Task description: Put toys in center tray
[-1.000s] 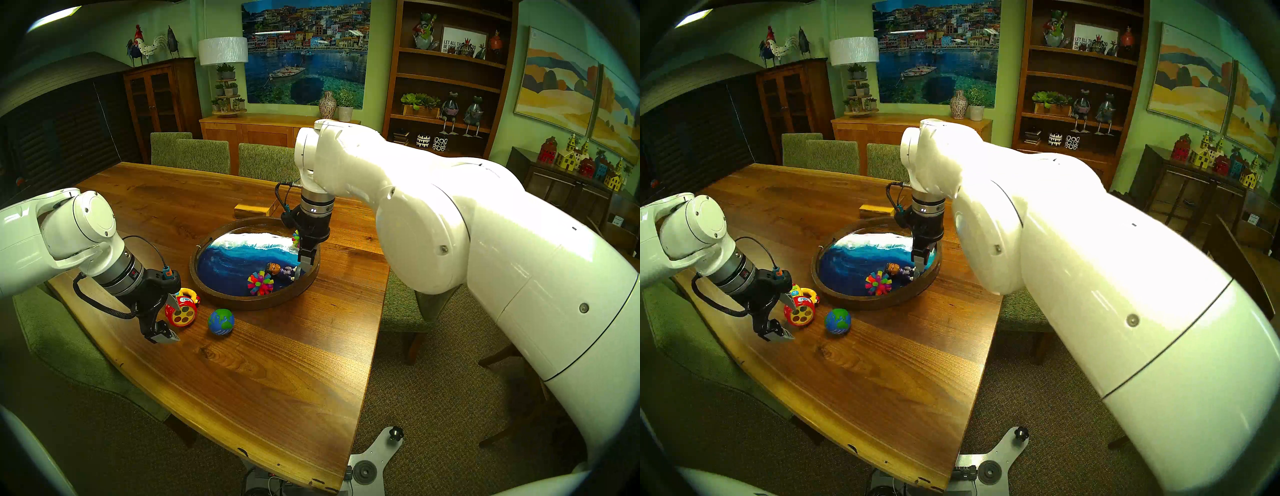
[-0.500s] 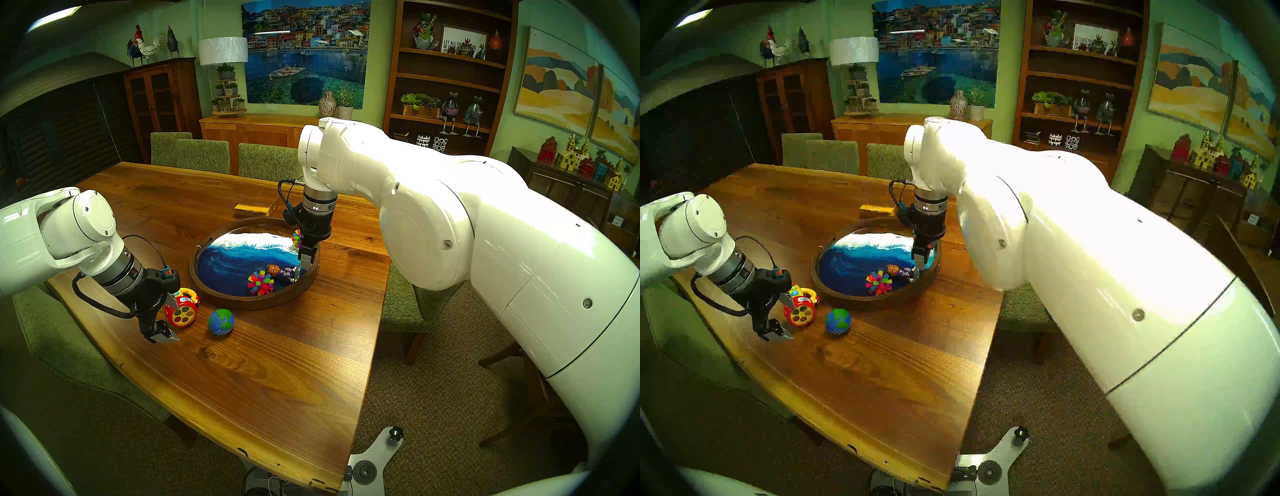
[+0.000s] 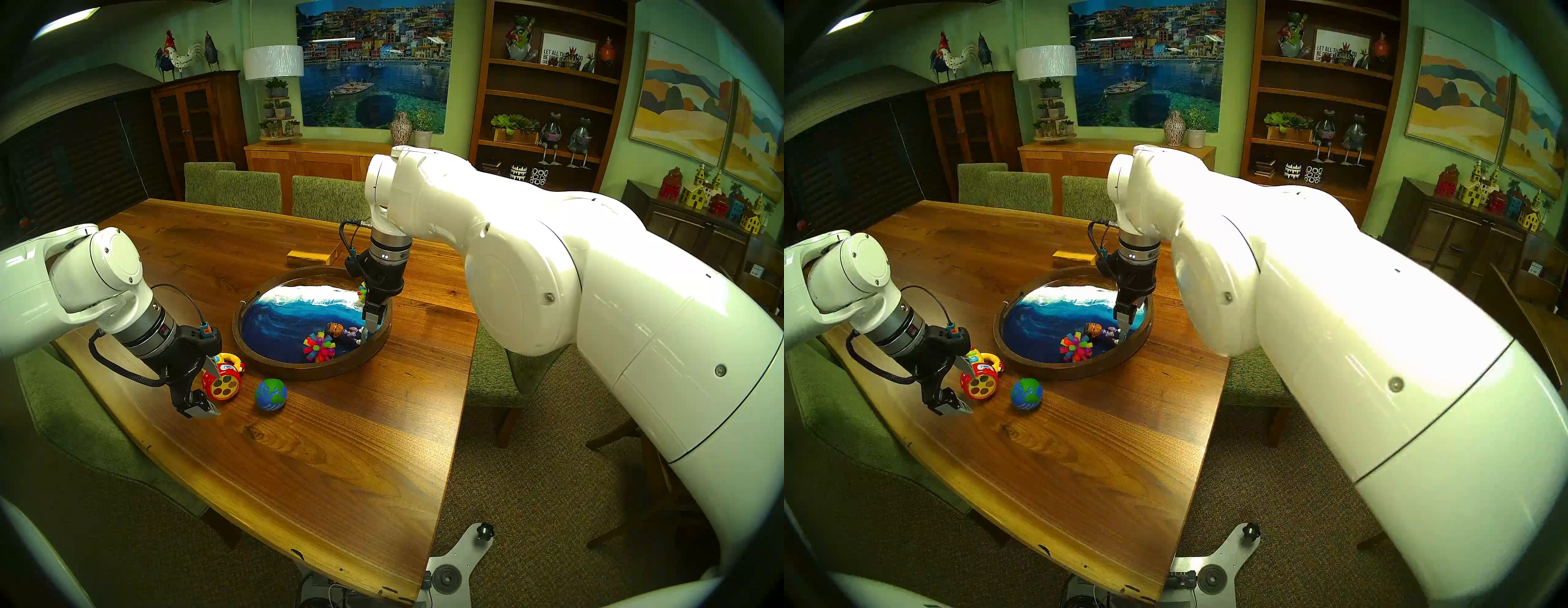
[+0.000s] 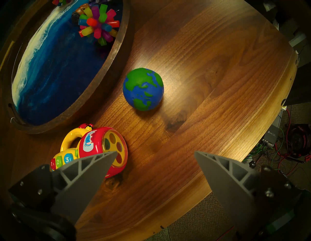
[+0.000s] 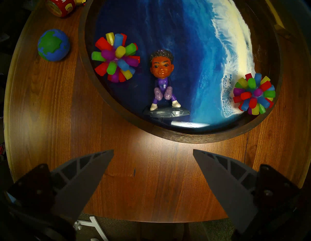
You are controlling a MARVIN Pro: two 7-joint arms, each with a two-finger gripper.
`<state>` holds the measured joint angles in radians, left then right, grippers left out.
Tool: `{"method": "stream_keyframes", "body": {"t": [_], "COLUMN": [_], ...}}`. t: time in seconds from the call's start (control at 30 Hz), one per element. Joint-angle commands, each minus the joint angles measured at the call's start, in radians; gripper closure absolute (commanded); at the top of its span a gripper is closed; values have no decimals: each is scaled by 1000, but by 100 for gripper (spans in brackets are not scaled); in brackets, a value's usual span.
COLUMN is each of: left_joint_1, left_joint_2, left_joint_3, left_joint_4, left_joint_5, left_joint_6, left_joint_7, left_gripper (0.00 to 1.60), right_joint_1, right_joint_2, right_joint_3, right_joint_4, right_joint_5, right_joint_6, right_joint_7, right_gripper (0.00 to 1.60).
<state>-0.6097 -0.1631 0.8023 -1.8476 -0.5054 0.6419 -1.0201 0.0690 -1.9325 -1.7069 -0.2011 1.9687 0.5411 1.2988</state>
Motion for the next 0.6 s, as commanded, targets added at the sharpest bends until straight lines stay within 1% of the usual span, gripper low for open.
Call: {"method": "stream_keyframes", "body": {"t": [0.0, 0.1, 0.2, 0.37, 0.4, 0.57], "left_joint_1": [-29, -24, -17, 9, 17, 35], "left_joint_2": [-55, -71, -84, -118, -131, -157], "left_joint_3": [-36, -38, -35, -31, -34, -43], "left_joint_4": [22, 41, 45, 45, 67, 140], "left_joint_5": [-17, -30, -39, -64, -82, -118], "left_joint_6": [30, 26, 41, 82, 98, 116], "left_joint_7": [0, -15, -17, 13, 23, 59], "left_gripper": [0, 0, 0, 0, 0, 0], "right_joint_1": [36, 36, 36, 36, 36, 37], "right_joint_2": [4, 4, 4, 4, 4, 4], "right_joint_3": [-3, -3, -3, -2, -1, 1], "right_joint_4": [15, 15, 15, 15, 15, 14], "right_joint_5": [-5, -5, -6, -9, -9, -11], "right_joint_6": [0, 1, 1, 1, 1, 1], "right_joint_7": [67, 68, 70, 71, 70, 66], "right_gripper": [0, 0, 0, 0, 0, 0]}}
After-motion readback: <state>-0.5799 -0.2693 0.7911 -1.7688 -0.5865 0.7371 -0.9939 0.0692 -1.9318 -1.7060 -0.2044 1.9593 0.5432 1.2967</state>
